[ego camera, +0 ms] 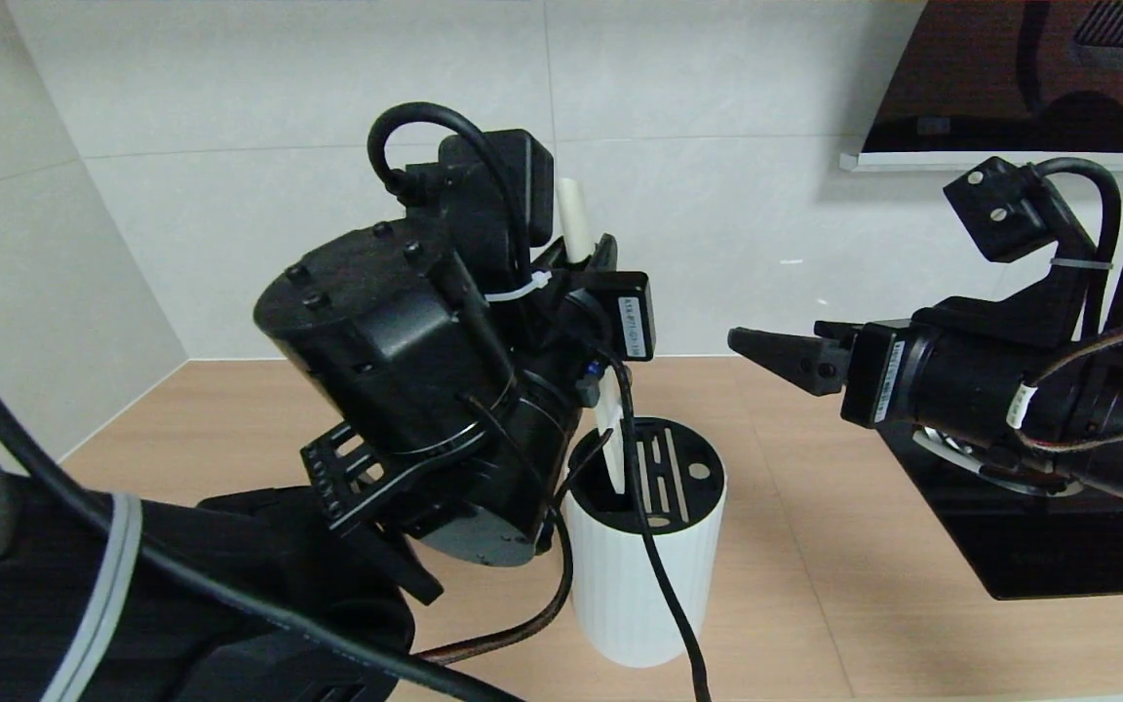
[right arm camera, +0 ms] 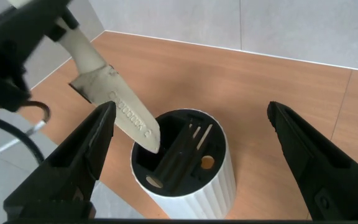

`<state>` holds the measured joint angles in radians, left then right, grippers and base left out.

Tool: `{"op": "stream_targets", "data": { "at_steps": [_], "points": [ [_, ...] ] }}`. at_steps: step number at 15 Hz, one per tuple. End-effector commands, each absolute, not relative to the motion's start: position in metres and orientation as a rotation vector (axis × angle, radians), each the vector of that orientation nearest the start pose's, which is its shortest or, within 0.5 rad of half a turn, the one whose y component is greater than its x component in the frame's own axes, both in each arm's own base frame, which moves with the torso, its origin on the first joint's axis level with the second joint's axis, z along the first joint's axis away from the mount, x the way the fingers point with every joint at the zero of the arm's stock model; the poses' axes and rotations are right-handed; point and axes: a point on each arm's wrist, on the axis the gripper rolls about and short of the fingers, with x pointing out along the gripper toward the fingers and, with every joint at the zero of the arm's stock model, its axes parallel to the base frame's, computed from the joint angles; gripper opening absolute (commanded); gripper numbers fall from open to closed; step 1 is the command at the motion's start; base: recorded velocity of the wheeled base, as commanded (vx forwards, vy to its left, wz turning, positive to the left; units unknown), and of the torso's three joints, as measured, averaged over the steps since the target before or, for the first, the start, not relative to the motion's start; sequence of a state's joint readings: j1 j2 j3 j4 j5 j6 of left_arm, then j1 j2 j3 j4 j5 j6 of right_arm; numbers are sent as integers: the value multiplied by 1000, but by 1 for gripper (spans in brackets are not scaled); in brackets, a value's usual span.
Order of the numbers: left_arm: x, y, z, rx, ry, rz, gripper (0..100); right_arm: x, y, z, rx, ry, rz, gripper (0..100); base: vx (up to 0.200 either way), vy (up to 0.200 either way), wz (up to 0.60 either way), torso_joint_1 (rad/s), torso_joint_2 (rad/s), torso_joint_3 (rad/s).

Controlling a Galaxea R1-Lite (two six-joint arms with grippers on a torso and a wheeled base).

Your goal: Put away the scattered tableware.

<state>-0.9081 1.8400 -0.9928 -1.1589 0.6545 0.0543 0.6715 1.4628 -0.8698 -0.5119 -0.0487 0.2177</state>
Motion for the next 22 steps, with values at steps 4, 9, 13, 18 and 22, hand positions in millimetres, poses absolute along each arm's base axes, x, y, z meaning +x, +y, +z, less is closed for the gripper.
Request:
{"op": "stream_targets", "data": {
  "at_steps": [4,9,13,18,22],
  "points": [
    [231,-274,217,-146,-179,-238,0,202,159,254,181,146,611,100,0,0,0,0,0,0],
    [233,-279,195,-112,-125,-244,0,202,159,253,180,149,611,100,0,0,0,0,0,0],
    [236,-284,174,-77,-74,-248,0,202,159,253,179,151,610,100,0,0,0,0,0,0],
    [239,-288,159,-77,-40,-249,0,202,159,253,180,149,609,100,0,0,0,0,0,0],
    [244,-294,140,-75,1,-247,0,201,158,255,183,142,610,100,0,0,0,0,0,0]
  ]
}}
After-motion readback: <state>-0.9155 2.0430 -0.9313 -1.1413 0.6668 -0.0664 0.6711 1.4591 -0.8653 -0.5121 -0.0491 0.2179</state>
